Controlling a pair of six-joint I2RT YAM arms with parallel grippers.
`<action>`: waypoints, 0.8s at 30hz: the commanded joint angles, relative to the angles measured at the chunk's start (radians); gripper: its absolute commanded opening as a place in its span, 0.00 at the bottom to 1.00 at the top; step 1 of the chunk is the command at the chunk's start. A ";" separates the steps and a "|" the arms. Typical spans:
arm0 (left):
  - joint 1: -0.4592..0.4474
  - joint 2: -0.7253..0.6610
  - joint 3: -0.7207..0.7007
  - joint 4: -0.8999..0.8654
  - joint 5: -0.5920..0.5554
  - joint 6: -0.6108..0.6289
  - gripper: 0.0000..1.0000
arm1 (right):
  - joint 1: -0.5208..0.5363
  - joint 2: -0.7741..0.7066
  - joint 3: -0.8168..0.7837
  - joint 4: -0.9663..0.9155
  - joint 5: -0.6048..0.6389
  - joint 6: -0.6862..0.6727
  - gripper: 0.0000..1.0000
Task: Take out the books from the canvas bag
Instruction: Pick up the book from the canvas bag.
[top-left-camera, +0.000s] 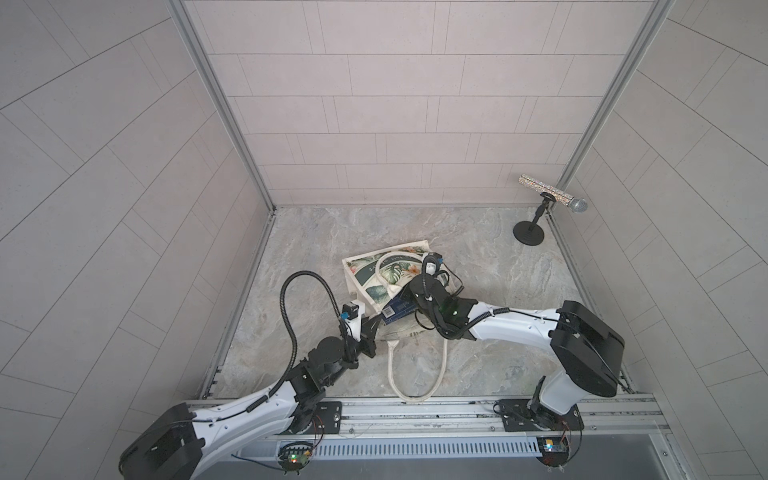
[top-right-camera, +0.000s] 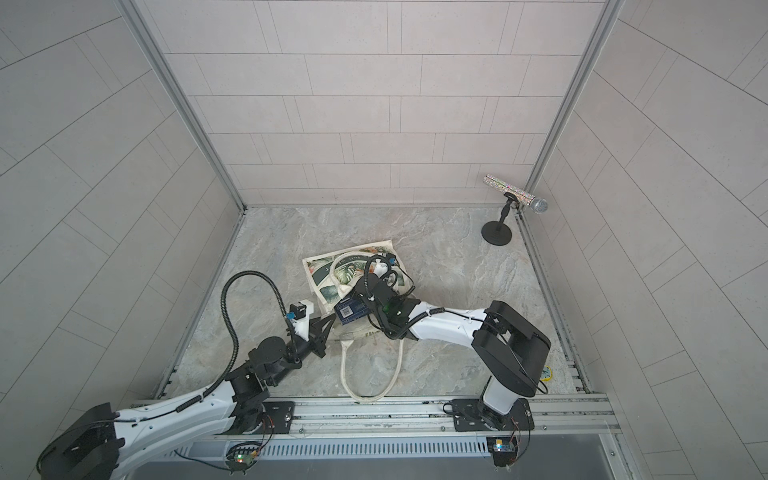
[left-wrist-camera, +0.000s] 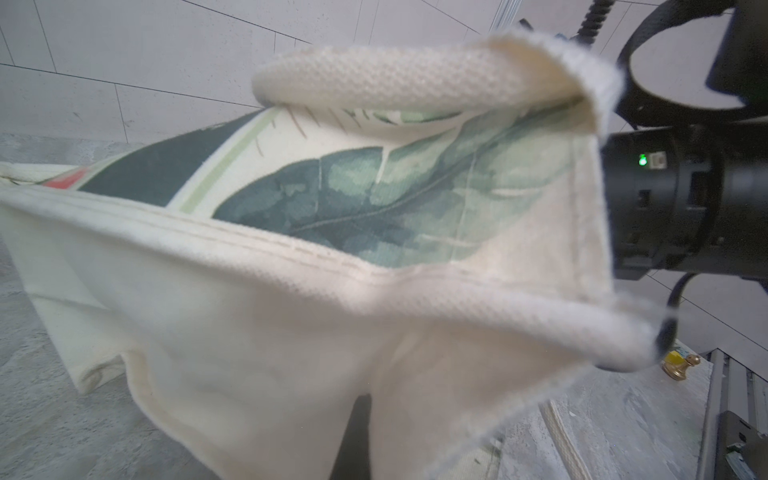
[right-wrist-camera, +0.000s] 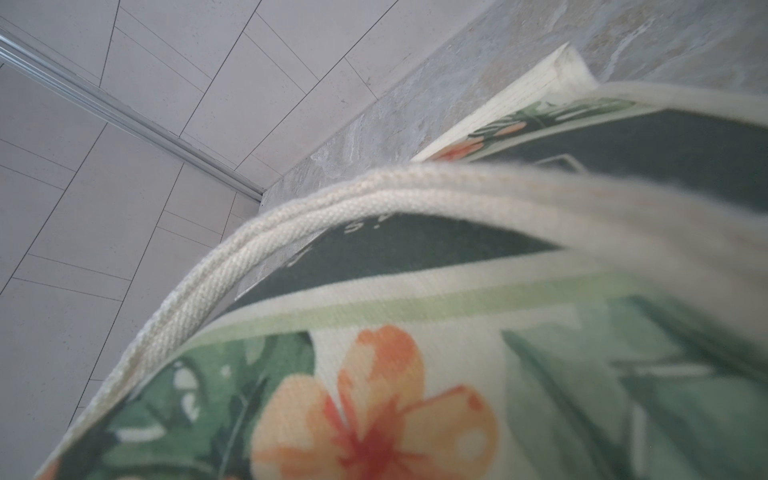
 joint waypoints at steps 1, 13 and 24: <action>-0.012 -0.011 0.001 0.120 0.088 0.028 0.00 | -0.030 0.035 0.026 -0.017 0.033 -0.042 0.43; -0.012 0.009 0.006 0.130 0.095 0.032 0.00 | -0.043 0.035 0.045 0.058 0.003 -0.123 0.28; -0.012 0.021 0.009 0.136 0.106 0.035 0.00 | -0.051 0.143 0.186 -0.007 -0.036 -0.111 0.53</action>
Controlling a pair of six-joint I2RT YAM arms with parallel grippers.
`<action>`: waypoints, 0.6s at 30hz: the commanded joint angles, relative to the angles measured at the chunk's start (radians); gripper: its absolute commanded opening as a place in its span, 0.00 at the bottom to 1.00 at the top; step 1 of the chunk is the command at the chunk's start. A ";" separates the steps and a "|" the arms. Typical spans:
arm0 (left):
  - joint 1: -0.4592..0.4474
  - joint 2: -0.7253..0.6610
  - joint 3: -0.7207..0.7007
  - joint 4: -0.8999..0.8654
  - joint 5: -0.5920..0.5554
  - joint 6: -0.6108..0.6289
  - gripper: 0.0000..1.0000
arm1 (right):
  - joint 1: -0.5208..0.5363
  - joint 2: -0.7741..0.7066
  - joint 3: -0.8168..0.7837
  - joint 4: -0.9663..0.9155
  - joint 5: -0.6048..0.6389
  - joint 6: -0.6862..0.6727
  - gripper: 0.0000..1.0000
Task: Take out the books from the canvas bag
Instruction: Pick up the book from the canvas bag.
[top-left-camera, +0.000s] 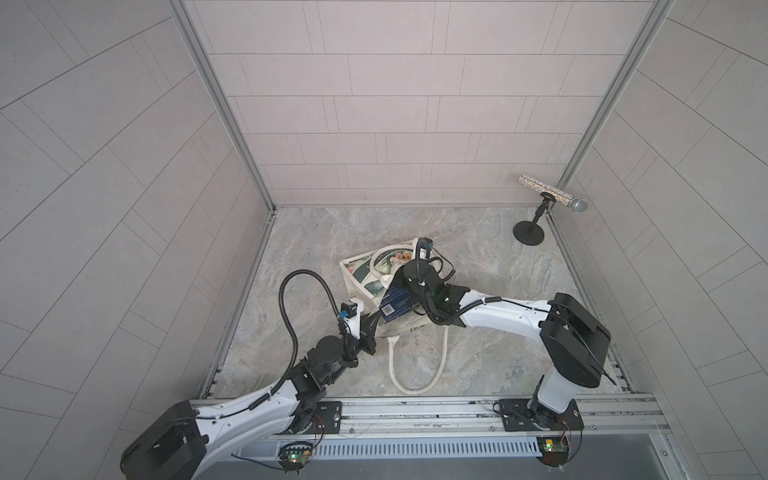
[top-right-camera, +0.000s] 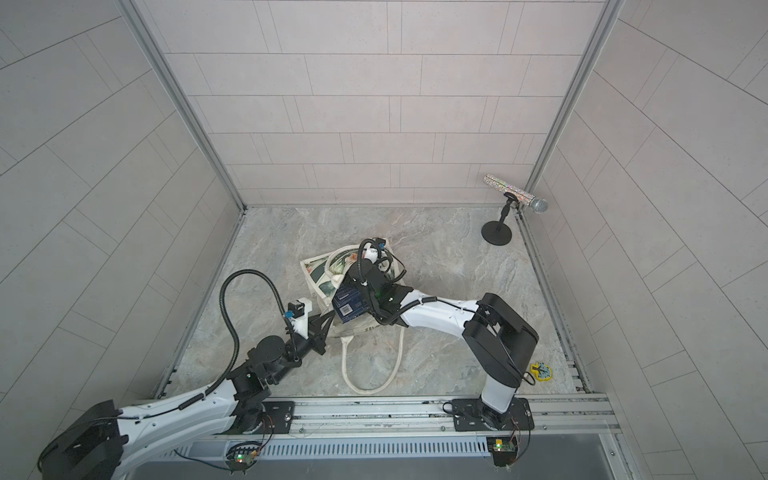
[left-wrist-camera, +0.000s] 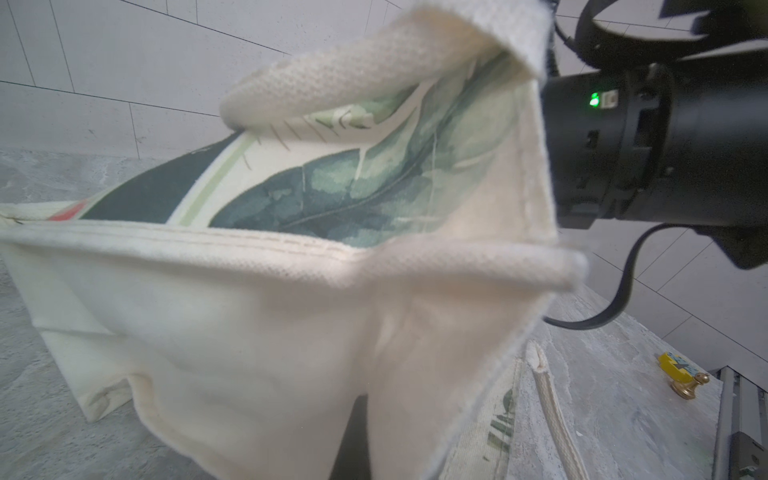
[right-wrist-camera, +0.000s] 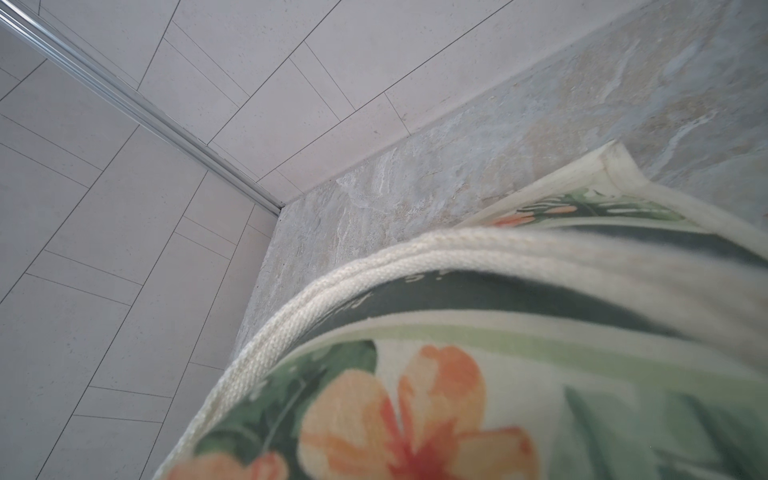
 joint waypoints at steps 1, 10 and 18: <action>-0.022 -0.008 0.008 0.077 0.120 0.027 0.00 | -0.020 0.057 0.017 0.011 -0.008 0.031 0.54; -0.022 -0.021 0.008 0.064 0.097 0.022 0.00 | -0.051 0.147 0.084 0.089 -0.134 -0.062 0.43; -0.022 -0.023 0.024 0.014 0.035 -0.015 0.00 | -0.044 0.055 0.124 -0.128 -0.174 -0.223 0.05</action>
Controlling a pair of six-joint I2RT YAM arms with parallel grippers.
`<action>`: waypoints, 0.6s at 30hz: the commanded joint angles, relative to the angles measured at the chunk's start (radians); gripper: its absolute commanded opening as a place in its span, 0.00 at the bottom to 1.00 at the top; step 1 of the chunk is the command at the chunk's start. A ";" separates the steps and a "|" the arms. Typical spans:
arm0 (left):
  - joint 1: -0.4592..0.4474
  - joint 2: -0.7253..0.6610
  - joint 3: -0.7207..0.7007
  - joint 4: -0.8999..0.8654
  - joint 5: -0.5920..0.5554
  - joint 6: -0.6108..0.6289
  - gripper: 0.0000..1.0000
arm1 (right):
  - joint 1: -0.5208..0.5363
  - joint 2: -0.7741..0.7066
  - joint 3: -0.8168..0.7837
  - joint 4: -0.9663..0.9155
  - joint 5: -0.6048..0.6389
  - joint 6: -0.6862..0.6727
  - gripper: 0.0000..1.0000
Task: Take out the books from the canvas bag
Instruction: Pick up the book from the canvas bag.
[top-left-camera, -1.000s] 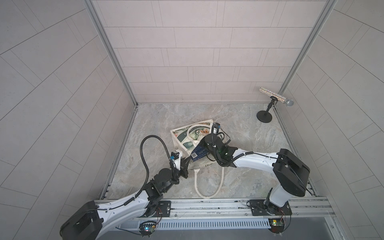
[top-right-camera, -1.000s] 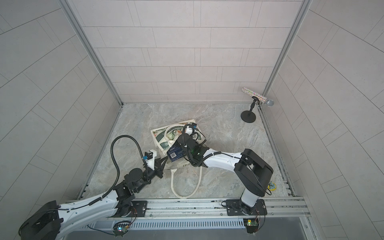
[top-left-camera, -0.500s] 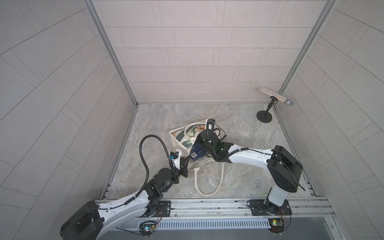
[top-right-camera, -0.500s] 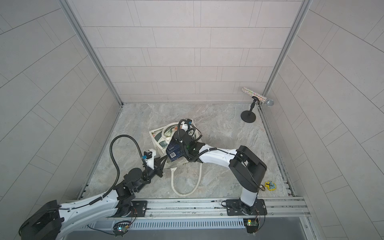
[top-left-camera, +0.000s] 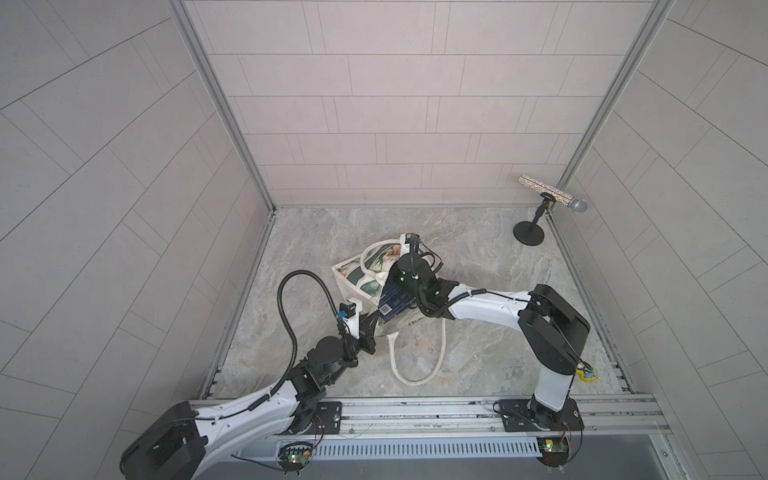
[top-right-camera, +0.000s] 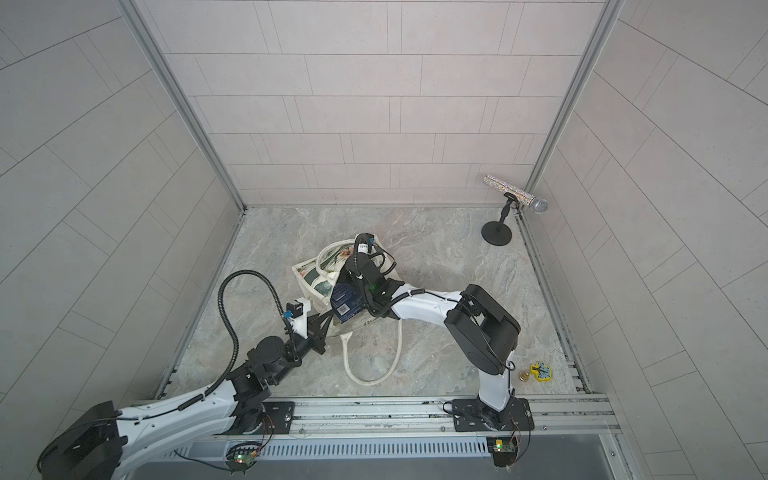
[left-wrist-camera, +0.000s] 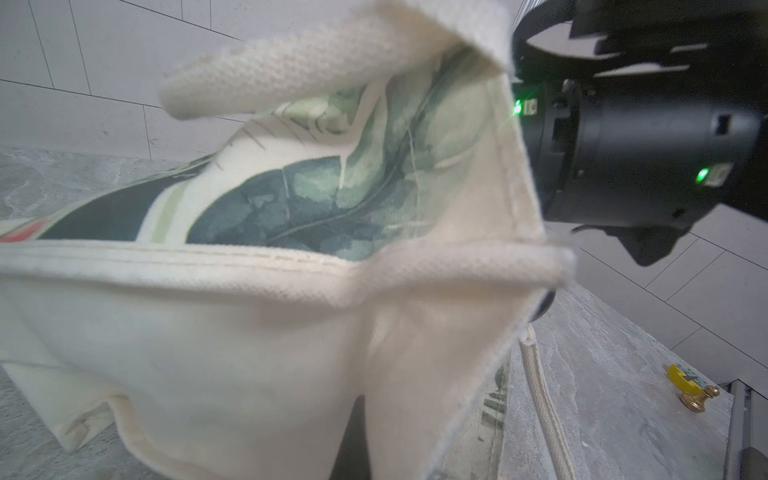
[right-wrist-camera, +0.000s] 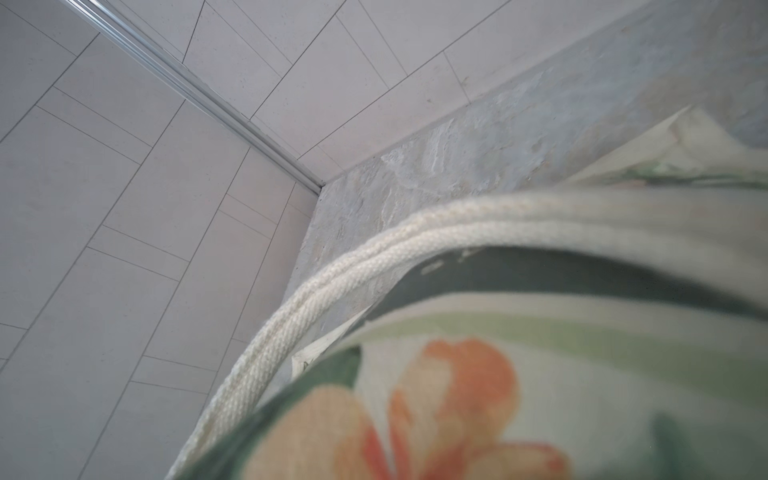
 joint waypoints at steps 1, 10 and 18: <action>-0.021 -0.018 0.024 0.019 0.046 -0.013 0.00 | -0.011 -0.062 0.053 -0.261 0.004 -0.234 0.02; -0.021 -0.020 0.043 -0.025 0.000 -0.041 0.00 | 0.043 -0.275 0.007 -0.545 0.075 -0.540 0.00; -0.021 -0.007 0.049 -0.030 -0.013 -0.038 0.00 | 0.045 -0.457 -0.039 -0.641 -0.023 -0.638 0.00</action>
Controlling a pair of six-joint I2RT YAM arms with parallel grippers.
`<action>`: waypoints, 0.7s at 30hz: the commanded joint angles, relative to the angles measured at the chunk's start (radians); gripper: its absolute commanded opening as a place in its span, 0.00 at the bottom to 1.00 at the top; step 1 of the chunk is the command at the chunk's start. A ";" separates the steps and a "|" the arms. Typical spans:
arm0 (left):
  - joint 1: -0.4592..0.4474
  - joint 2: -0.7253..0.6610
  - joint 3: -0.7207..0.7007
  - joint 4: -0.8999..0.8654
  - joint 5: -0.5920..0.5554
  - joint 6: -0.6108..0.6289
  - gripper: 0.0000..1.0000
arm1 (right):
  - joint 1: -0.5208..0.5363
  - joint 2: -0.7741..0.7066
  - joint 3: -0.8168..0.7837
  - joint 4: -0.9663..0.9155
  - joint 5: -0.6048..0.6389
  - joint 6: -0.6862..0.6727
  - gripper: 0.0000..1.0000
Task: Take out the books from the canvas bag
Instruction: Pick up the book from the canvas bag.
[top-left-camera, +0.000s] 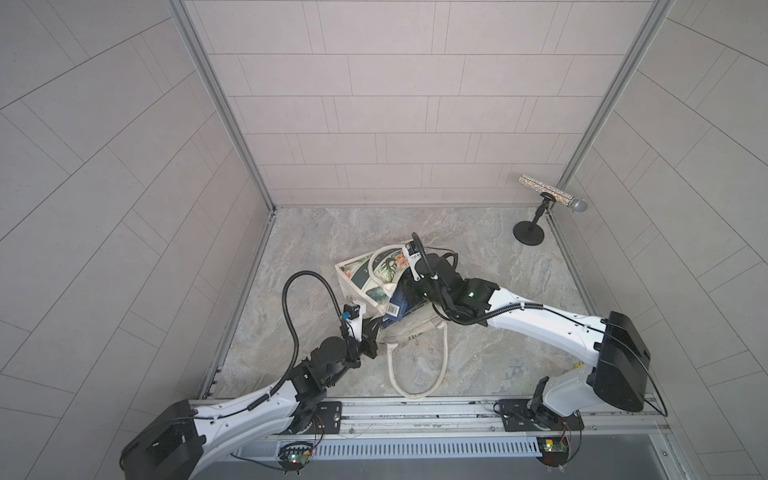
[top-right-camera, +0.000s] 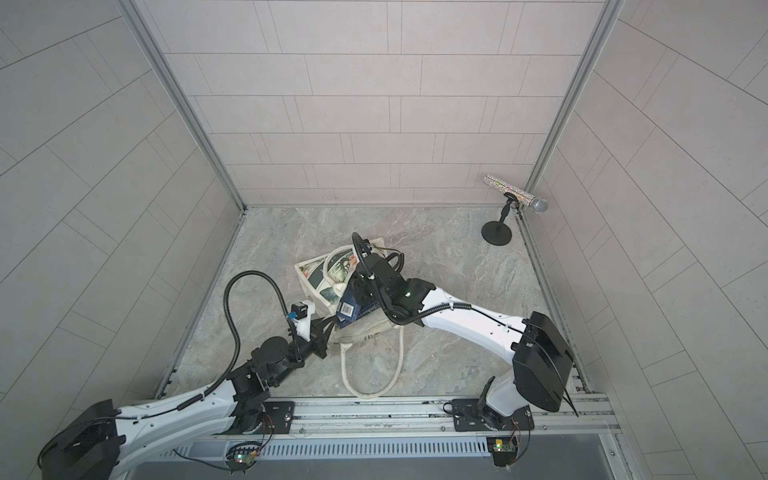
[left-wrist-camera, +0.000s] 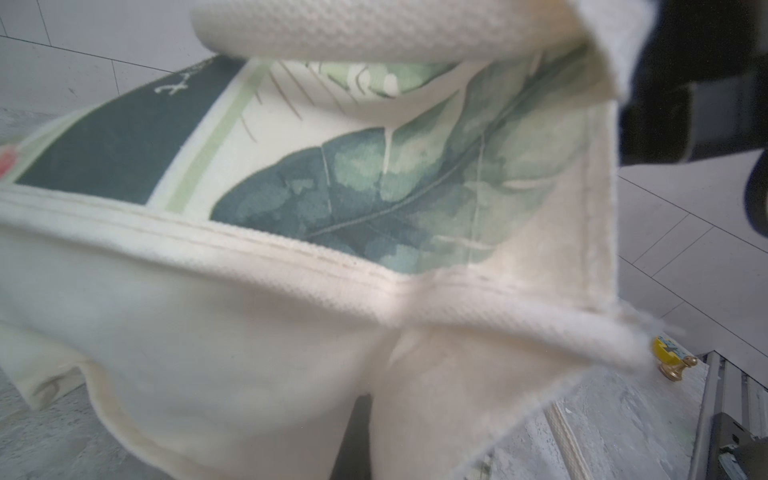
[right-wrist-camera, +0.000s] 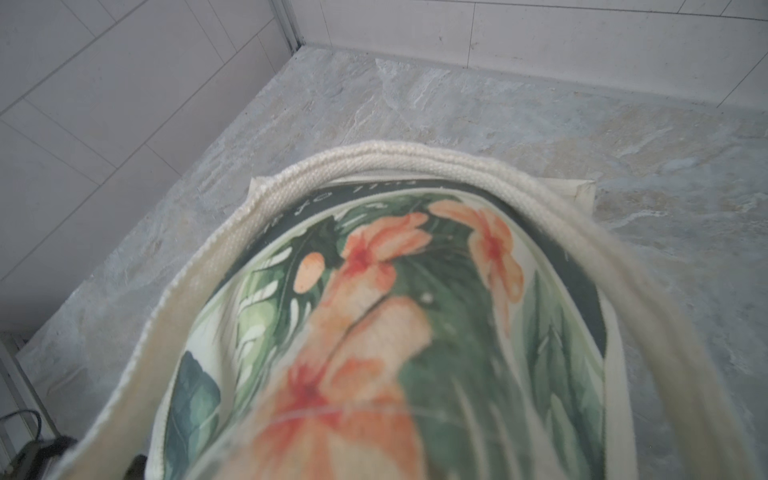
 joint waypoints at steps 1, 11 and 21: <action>-0.001 -0.006 0.042 0.047 -0.017 0.000 0.00 | 0.000 -0.119 0.000 -0.044 0.001 -0.137 0.00; -0.001 0.017 0.052 0.045 -0.018 -0.006 0.00 | -0.035 -0.320 -0.074 -0.059 -0.169 -0.198 0.00; -0.002 0.005 0.051 0.033 -0.022 -0.010 0.00 | -0.095 -0.244 -0.014 -0.162 -0.257 -0.217 0.00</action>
